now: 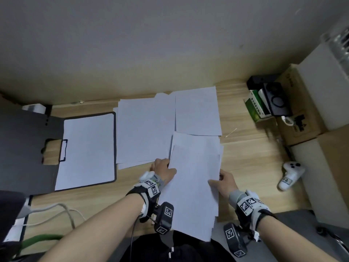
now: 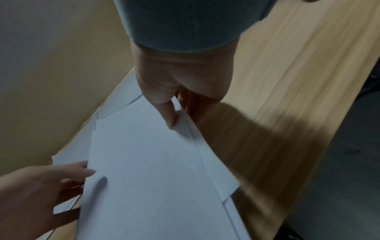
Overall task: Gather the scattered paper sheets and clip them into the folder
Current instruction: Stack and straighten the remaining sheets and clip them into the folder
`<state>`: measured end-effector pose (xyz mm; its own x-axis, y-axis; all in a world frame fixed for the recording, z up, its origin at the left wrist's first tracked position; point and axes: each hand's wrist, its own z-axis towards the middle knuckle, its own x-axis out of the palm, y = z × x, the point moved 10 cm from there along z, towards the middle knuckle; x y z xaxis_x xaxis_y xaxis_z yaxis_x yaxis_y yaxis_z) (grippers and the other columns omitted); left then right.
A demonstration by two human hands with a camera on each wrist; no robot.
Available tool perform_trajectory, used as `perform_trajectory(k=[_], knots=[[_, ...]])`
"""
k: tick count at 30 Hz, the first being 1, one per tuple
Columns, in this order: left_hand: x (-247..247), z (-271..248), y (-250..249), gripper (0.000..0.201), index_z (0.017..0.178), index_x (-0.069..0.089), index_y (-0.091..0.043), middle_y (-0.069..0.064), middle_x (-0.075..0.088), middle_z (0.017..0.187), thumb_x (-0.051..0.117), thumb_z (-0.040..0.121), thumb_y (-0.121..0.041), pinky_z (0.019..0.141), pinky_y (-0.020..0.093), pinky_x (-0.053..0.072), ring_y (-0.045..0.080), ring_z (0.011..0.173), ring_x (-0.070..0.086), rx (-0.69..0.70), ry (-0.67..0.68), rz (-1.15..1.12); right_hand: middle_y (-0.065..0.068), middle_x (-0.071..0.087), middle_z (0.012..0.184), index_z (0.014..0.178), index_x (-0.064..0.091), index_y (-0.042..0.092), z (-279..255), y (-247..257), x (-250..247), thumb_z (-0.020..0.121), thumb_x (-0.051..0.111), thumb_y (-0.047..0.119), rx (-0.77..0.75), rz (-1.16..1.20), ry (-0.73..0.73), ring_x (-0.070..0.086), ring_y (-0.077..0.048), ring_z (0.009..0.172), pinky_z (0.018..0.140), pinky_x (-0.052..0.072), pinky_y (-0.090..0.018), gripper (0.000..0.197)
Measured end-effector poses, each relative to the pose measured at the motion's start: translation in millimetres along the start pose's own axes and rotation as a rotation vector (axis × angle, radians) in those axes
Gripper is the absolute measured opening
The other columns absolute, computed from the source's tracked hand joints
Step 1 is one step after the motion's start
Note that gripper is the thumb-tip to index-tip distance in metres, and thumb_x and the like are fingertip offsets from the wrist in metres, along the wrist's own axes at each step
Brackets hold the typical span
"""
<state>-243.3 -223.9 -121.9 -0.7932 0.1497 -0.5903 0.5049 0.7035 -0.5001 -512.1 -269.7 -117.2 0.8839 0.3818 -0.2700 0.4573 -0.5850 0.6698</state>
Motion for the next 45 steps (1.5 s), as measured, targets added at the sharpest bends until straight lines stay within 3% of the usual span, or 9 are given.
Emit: perform_trajectory(k=[6, 10, 13, 17, 23, 27, 38, 41, 45], knots=[[-5, 3, 4, 0.059, 0.111, 0.053, -0.02, 0.001, 0.056, 0.106, 0.063, 0.053, -0.026, 0.082, 0.036, 0.054, 0.021, 0.094, 0.059, -0.059, -0.025, -0.2, -0.011, 0.066, 0.085, 0.093, 0.066, -0.016, 3, -6, -13, 0.077, 0.069, -0.012, 0.005, -0.017, -0.024, 0.059, -0.021, 0.078, 0.07, 0.047, -0.031, 0.016], [-9, -7, -5, 0.037, 0.099, 0.062, -0.006, 0.013, 0.069, 0.102, 0.064, 0.064, -0.014, 0.074, 0.034, 0.055, 0.025, 0.089, 0.067, -0.063, 0.063, -0.334, -0.01, 0.063, 0.087, 0.093, 0.06, -0.022, 5, 9, -11, 0.079, 0.066, -0.014, -0.011, 0.05, -0.017, 0.056, -0.019, 0.085, 0.071, 0.046, -0.031, 0.017], [-31, -12, -15, 0.029, 0.109, 0.061, 0.007, 0.014, 0.066, 0.094, 0.063, 0.08, 0.002, 0.081, 0.039, 0.053, 0.025, 0.084, 0.065, -0.054, 0.045, -0.506, -0.012, 0.069, 0.087, 0.088, 0.07, -0.004, 8, 44, -5, 0.078, 0.067, -0.014, -0.054, 0.081, 0.004, 0.06, -0.023, 0.08, 0.062, 0.047, -0.029, 0.015], [-106, -18, -42, 0.027, 0.1, 0.067, 0.001, 0.018, 0.072, 0.093, 0.062, 0.074, -0.002, 0.076, 0.04, 0.058, 0.031, 0.085, 0.071, 0.009, -0.08, -0.611, -0.008, 0.071, 0.09, 0.093, 0.069, 0.006, 11, 130, 13, 0.077, 0.069, -0.011, -0.171, 0.113, 0.058, 0.063, -0.02, 0.077, 0.059, 0.045, -0.026, 0.023], [-243, -34, -78, 0.032, 0.105, 0.067, 0.0, 0.012, 0.072, 0.097, 0.069, 0.073, -0.001, 0.08, 0.038, 0.057, 0.026, 0.09, 0.069, 0.144, -0.334, -0.773, -0.012, 0.073, 0.095, 0.092, 0.071, 0.006, 2, 274, 52, 0.074, 0.071, -0.011, -0.403, 0.21, 0.12, 0.067, -0.027, 0.087, 0.081, 0.055, -0.036, 0.024], [-296, -52, -86, 0.029, 0.081, 0.07, -0.015, 0.004, 0.071, 0.082, 0.062, 0.076, 0.012, 0.071, 0.026, 0.056, 0.019, 0.075, 0.068, 0.239, -0.414, -0.867, -0.007, 0.074, 0.085, 0.081, 0.074, 0.007, -9, 326, 77, 0.068, 0.076, -0.01, -0.479, 0.302, 0.163, 0.065, -0.026, 0.086, 0.085, 0.053, -0.042, 0.021], [-279, -51, -23, 0.026, 0.092, 0.065, 0.017, 0.013, 0.059, 0.088, 0.057, 0.071, 0.03, 0.055, 0.007, 0.043, 0.012, 0.067, 0.056, 0.242, -0.435, -0.775, -0.005, 0.074, 0.089, 0.088, 0.072, 0.013, -5, 289, 139, 0.073, 0.078, -0.004, -0.433, 0.106, 0.245, 0.068, -0.023, 0.086, 0.074, 0.053, -0.028, 0.024], [-287, -45, -25, 0.029, 0.086, 0.069, -0.005, 0.002, 0.067, 0.079, 0.06, 0.074, 0.02, 0.058, 0.006, 0.047, -0.01, 0.055, 0.06, 0.226, -0.408, -0.765, -0.004, 0.075, 0.093, 0.096, 0.071, 0.012, -2, 298, 142, 0.074, 0.078, -0.003, -0.449, 0.161, 0.236, 0.071, -0.019, 0.085, 0.075, 0.055, -0.026, 0.027], [-282, -27, -4, 0.025, 0.093, 0.068, -0.006, 0.005, 0.07, 0.088, 0.065, 0.076, 0.012, 0.062, 0.012, 0.051, 0.012, 0.078, 0.066, 0.145, -0.374, -0.768, -0.003, 0.075, 0.094, 0.095, 0.071, 0.01, 9, 282, 151, 0.075, 0.078, -0.002, -0.398, 0.12, 0.223, 0.07, -0.019, 0.085, 0.07, 0.055, -0.021, 0.023]])
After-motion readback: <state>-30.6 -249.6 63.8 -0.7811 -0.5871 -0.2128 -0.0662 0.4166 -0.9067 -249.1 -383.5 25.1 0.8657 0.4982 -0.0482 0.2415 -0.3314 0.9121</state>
